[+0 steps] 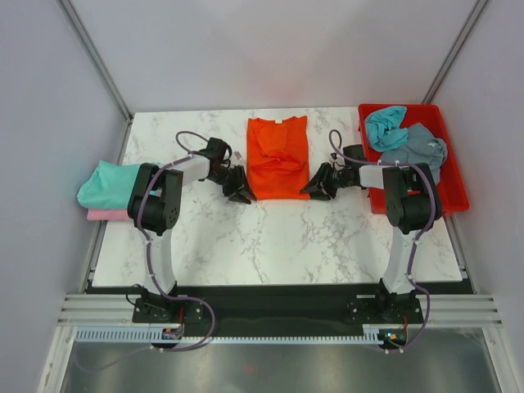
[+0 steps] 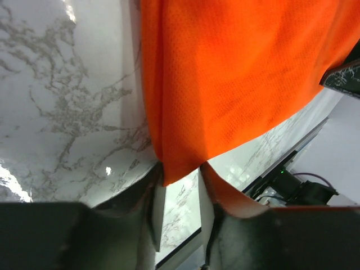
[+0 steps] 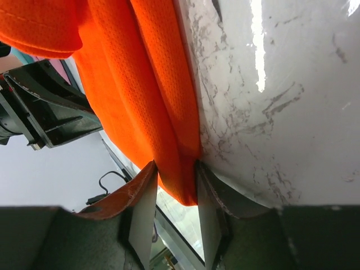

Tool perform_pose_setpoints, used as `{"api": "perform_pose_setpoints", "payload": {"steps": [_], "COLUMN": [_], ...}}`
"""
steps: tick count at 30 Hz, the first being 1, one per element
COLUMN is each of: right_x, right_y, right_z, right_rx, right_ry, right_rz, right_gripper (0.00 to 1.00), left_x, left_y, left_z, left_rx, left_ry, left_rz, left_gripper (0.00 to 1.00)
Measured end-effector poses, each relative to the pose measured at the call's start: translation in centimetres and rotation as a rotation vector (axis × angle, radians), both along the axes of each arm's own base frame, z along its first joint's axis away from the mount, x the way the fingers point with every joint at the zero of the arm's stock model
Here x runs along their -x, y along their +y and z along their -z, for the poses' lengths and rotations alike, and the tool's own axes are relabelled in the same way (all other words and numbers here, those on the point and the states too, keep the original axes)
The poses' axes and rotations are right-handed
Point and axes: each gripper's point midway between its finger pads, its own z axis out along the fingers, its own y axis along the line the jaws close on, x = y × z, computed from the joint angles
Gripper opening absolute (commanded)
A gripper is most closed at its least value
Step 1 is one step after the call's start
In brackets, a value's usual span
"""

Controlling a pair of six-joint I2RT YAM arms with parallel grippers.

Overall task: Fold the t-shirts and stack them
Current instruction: Fold the tshirt

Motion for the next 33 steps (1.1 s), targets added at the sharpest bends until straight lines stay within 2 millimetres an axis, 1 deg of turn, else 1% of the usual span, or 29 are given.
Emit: {"api": "perform_pose_setpoints", "payload": {"steps": [1,2,3,4,5,6,7,8,10,11,14,17,20,26,28,30,33], "right_x": [0.0,0.0,0.0,0.1,0.1,0.1,0.0,0.0,0.0,0.0,0.0,0.0,-0.3,-0.8,-0.7,-0.4,0.3], "right_y": [0.0,0.0,0.0,0.0,0.0,0.0,0.0,0.0,0.0,0.0,0.0,0.0,0.1,0.1,0.1,0.1,0.0], "right_z": [0.1,0.1,0.2,0.3,0.3,0.3,0.3,0.3,0.3,0.3,0.2,-0.6,-2.2,-6.4,-7.5,-8.3,-9.1], "right_rx": [0.001,0.002,0.004,0.004,0.005,0.005,0.005,0.005,0.006,0.006,0.006,0.004,-0.002,-0.017,-0.021,-0.025,-0.03], "right_ry": [0.001,0.001,0.002,0.003,0.002,0.003,0.0,-0.001,-0.004,-0.004,-0.006,-0.022,-0.062,-0.166,-0.192,-0.208,-0.219], "right_rz": [-0.001,-0.001,-0.001,-0.002,-0.002,-0.002,-0.003,-0.003,-0.006,-0.006,-0.006,-0.006,-0.006,-0.005,-0.003,-0.001,0.001], "right_gripper": [0.38,0.35,0.28,0.26,0.21,0.19,0.17,0.13,0.11,0.08,0.04,0.02,0.0,0.0,0.0,0.0,0.0], "left_x": [0.0,0.0,0.0,-0.1,-0.1,-0.1,-0.2,-0.2,-0.2,-0.1,0.1,0.4,0.5,0.2,0.1,0.3,0.8], "left_y": [0.0,0.0,0.0,0.0,-0.1,-0.1,-0.1,-0.1,-0.1,-0.1,0.0,0.1,0.0,-0.4,-0.4,-0.4,-0.3], "left_z": [0.1,0.2,0.2,0.2,0.2,0.2,0.2,0.2,0.2,0.3,0.5,0.3,-1.2,-6.8,-8.2,-9.1,-9.5], "left_rx": [0.0,-0.001,0.0,0.0,0.001,0.002,0.002,0.002,0.003,0.002,0.001,0.002,0.012,0.056,0.067,0.074,0.078], "left_ry": [0.001,0.005,0.005,0.005,0.004,0.003,0.003,0.003,0.003,0.003,0.008,0.007,-0.025,-0.166,-0.201,-0.225,-0.233], "left_rz": [-0.001,-0.005,-0.005,-0.006,-0.007,-0.008,-0.009,-0.01,-0.01,-0.01,-0.01,-0.01,-0.009,-0.001,0.0,0.0,0.0], "left_gripper": [0.21,0.19,0.17,0.11,0.09,0.07,0.02,0.02,0.02,0.02,0.02,0.02,0.02,0.02,0.02,0.02,0.02]}}
